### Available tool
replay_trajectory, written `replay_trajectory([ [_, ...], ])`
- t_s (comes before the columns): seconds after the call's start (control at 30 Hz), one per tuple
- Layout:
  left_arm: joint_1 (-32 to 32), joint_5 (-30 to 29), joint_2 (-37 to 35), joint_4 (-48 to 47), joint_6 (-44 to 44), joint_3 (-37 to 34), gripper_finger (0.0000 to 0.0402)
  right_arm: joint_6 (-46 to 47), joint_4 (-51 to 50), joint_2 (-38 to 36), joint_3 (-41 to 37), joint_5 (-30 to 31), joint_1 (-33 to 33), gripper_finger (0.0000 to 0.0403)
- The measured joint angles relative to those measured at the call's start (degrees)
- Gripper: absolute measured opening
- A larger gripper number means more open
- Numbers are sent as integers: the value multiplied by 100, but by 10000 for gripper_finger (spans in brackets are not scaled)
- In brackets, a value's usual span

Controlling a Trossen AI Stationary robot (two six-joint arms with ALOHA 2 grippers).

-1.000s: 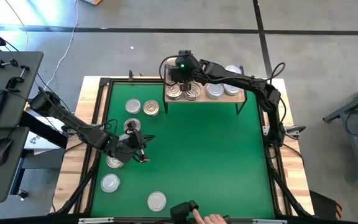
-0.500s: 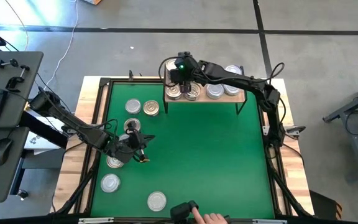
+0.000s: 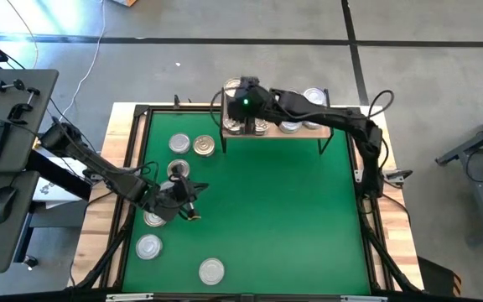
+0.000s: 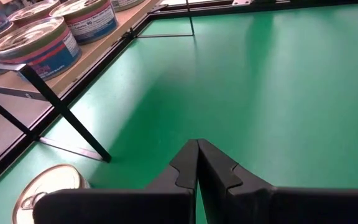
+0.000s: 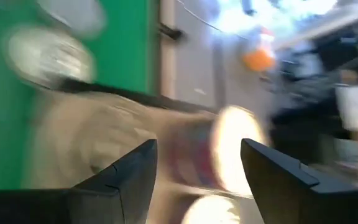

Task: Stack canned seafood by type on shelf
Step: Stack the green tuna can on top of the top right green tuna can on the shelf

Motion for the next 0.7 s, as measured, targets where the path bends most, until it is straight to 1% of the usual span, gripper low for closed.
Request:
replay_trajectory([
  [0.07,-76,-1,0,-73,-64,0,0,514,-300,-97,-40,-551,214,224],
  [0.13,-149,-68,31,-199,-170,0,0,904,-605,-120,-128,-831,492,223],
  [0.27,-297,-337,264,-233,-314,0,0,1436,-629,-111,-581,-860,1287,211],
  [0.4,-403,-351,581,-133,-476,0,0,1799,-212,-103,-1427,-866,2211,189],
  [0.5,-480,-349,876,110,-659,0,0,2294,477,-98,-2213,-868,2846,170],
  [0.63,-526,-343,1304,667,-751,0,0,3108,1916,-93,-3387,-835,3556,147],
  [0.7,-524,-316,1531,1062,-757,0,0,3585,2797,-93,-3953,-632,3828,138],
])
